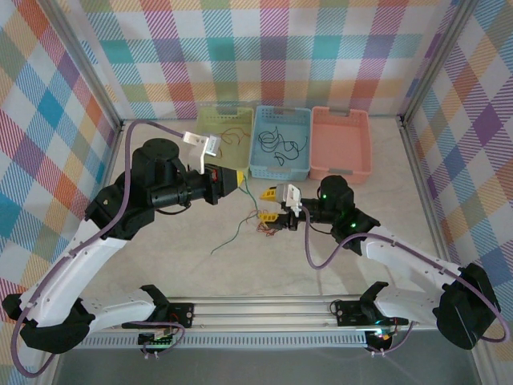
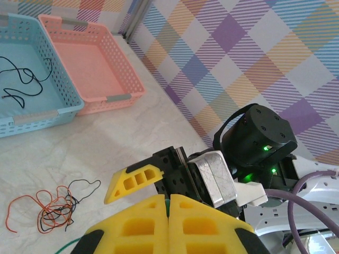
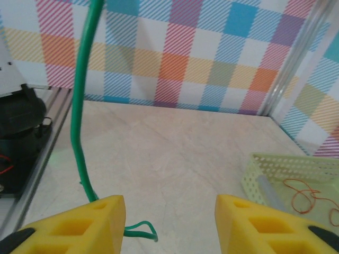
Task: Untangle the cables
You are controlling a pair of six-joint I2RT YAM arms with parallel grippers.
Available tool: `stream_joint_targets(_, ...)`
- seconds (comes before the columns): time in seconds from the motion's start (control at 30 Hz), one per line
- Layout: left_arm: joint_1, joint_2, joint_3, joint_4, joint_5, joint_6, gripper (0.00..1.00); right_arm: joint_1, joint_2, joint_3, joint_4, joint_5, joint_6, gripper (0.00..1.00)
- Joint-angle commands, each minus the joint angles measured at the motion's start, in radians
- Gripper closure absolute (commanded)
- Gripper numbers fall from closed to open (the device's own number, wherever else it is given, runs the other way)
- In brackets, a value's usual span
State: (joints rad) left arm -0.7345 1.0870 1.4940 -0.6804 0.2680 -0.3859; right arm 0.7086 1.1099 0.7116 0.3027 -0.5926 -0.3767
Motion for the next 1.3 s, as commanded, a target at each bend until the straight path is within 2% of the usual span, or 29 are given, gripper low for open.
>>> stream_joint_targets(0.0, 0.01, -0.021, 0.005, 0.017, -0.016, 0.002, 1.0, 0.008, -0.017, 0.03, -0.071, -0.113, -0.031, 0.49)
stream_joint_targets(0.77, 0.009, -0.002, 0.012, 0.002, -0.009, 0.012, 1.0, 0.008, 0.024, 0.056, -0.126, -0.263, -0.036, 0.46)
stream_joint_targets(0.93, 0.01, -0.008, 0.004, 0.002, -0.021, 0.012, 1.0, 0.008, 0.017, 0.037, -0.096, -0.197, -0.026, 0.61)
stream_joint_targets(1.1, 0.01, -0.031, -0.021, 0.011, -0.053, 0.015, 1.0, 0.008, -0.037, -0.012, -0.014, -0.016, 0.0, 0.98)
stream_joint_targets(1.2, 0.009, -0.06, -0.046, 0.016, -0.104, 0.008, 1.0, 0.002, -0.073, -0.032, 0.027, 0.133, 0.039, 1.0)
stream_joint_targets(1.27, 0.009, -0.085, -0.068, 0.03, -0.141, 0.002, 1.0, -0.012, -0.083, -0.026, 0.018, 0.175, 0.066, 1.0)
